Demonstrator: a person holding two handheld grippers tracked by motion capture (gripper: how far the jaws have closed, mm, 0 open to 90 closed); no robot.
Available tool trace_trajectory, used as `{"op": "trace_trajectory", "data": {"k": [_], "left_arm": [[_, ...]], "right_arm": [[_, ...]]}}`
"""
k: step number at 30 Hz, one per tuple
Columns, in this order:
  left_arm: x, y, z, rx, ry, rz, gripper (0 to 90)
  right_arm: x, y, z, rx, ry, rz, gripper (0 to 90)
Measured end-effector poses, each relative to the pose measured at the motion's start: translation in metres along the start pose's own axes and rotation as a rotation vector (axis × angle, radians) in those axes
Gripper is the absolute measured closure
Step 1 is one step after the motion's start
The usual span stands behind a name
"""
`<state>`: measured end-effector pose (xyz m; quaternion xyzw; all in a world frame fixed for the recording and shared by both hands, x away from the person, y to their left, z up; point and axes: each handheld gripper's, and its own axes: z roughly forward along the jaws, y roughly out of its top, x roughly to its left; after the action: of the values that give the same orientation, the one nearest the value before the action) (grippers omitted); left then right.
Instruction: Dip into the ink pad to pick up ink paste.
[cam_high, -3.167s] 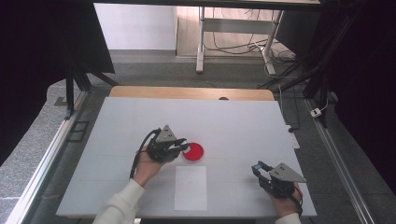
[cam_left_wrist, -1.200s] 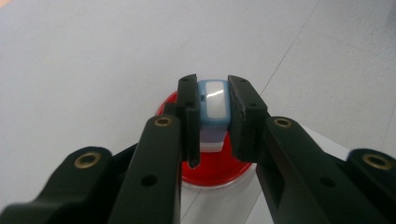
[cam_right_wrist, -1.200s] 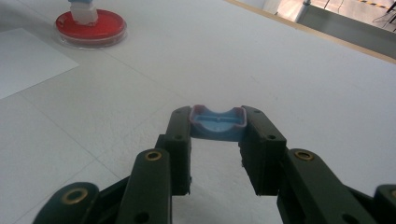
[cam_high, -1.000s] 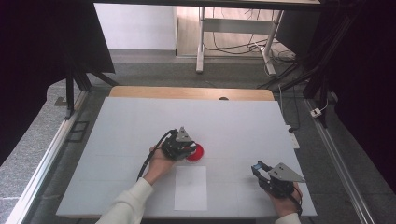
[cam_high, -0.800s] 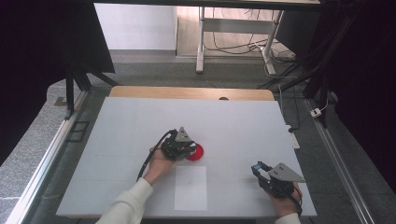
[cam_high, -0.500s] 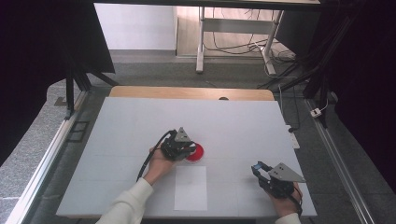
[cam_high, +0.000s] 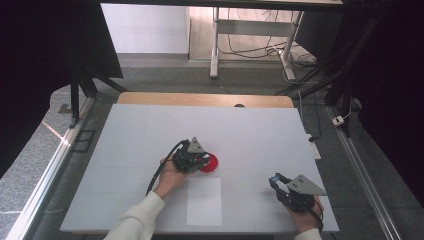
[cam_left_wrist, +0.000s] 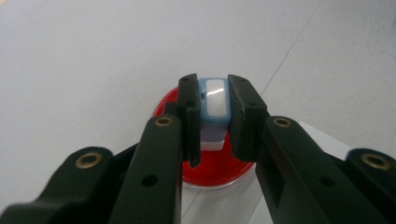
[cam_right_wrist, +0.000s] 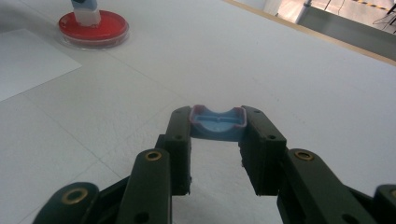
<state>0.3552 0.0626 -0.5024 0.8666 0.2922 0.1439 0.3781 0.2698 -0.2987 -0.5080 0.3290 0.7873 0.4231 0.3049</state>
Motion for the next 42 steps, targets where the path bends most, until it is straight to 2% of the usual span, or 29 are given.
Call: {"op": "trace_trajectory", "data": {"k": [18, 23, 26, 29, 32, 42], "left_arm": [[-0.001, 0.0, 0.0, 0.001, 0.006, -0.001, 75.7], [0.002, -0.001, -0.001, -0.006, -0.009, -0.03, 75.5], [0.002, 0.0, -0.004, -0.016, -0.008, -0.03, 75.5], [0.004, 0.001, -0.007, -0.007, -0.007, -0.026, 75.4], [0.007, 0.0, -0.011, -0.021, -0.006, -0.042, 75.4], [0.011, 0.002, -0.022, -0.06, -0.008, -0.051, 75.3]], "right_arm": [[0.0, 0.0, 0.0, 0.001, 0.001, -0.003, 64.7], [0.0, 0.0, 0.0, -0.002, 0.006, -0.001, 64.7], [-0.001, 0.0, 0.0, -0.004, 0.006, -0.001, 64.6], [-0.001, 0.0, 0.0, -0.005, 0.006, 0.0, 64.6], [-0.001, 0.0, 0.0, -0.006, 0.009, 0.001, 64.6], [-0.001, 0.0, 0.0, -0.006, 0.009, 0.001, 64.6]]}}
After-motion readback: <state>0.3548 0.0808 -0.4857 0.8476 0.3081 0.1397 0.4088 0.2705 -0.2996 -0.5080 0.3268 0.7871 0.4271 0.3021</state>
